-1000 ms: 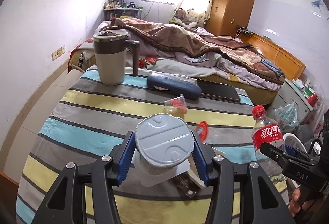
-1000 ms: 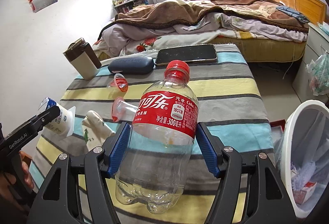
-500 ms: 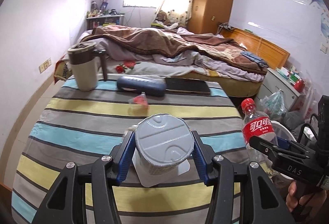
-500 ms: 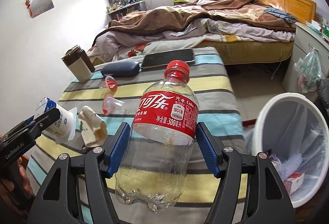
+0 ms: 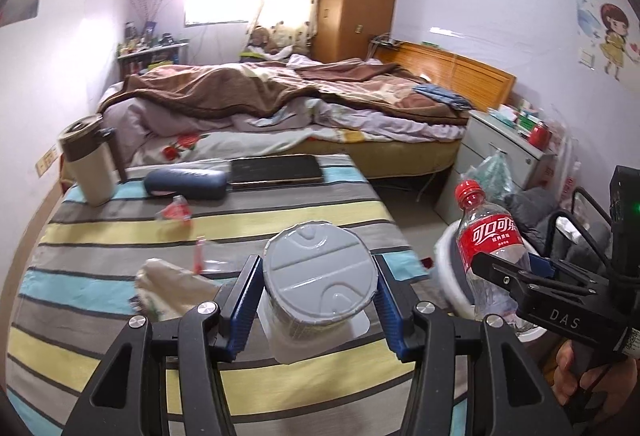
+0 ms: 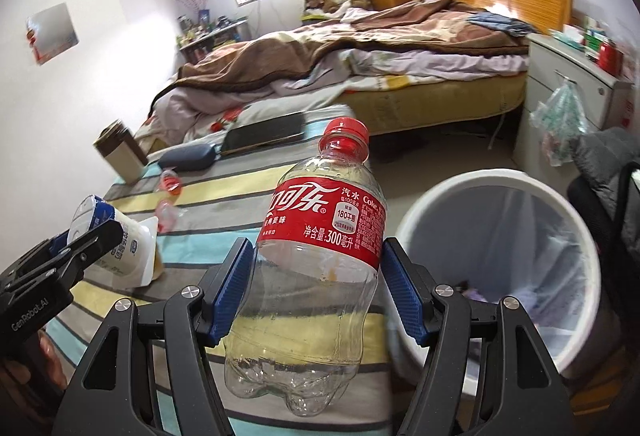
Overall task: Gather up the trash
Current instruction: 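Carry the yogurt cup and Coca-Cola bottle over the white trash bin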
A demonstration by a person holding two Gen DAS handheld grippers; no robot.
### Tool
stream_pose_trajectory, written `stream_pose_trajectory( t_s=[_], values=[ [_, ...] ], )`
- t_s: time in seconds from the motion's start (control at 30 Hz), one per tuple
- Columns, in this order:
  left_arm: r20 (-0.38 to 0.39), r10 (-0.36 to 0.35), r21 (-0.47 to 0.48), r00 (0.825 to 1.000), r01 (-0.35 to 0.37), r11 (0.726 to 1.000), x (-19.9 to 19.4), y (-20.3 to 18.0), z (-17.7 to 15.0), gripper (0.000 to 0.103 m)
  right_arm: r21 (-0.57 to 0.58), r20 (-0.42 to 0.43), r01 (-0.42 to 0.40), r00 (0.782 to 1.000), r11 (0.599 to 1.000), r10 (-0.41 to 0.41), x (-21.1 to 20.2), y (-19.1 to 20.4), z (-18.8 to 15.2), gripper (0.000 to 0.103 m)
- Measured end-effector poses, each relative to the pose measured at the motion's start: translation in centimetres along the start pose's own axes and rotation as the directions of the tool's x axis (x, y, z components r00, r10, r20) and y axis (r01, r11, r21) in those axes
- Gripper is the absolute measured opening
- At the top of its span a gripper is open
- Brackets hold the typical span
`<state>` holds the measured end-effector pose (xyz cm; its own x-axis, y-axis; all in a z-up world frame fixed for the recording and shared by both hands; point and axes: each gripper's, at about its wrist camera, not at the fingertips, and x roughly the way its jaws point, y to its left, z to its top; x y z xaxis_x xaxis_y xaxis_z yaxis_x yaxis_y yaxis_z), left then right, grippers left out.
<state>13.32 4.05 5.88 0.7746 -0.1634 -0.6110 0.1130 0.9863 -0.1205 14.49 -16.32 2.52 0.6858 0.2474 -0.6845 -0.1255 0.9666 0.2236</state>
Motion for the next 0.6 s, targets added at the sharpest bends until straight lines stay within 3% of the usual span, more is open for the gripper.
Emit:
stream_pose_trajectory(
  t_s=[0.37,0.6],
  values=[
    [-0.022,-0.112,0.087,0.993,0.113,0.990,2.2,-7.8,0.5,0.053,0.047,0.014,0.083,0.996,0.995,-0.084,-1.6,-4.4,-0.4,0.067],
    [-0.065,-0.194,0.129,0.979,0.201,0.971,4.3,-12.5,0.5,0.053,0.076,0.009,0.153,0.988,0.985,-0.155,-2.1,-7.6,-0.6,0.067]
  ],
)
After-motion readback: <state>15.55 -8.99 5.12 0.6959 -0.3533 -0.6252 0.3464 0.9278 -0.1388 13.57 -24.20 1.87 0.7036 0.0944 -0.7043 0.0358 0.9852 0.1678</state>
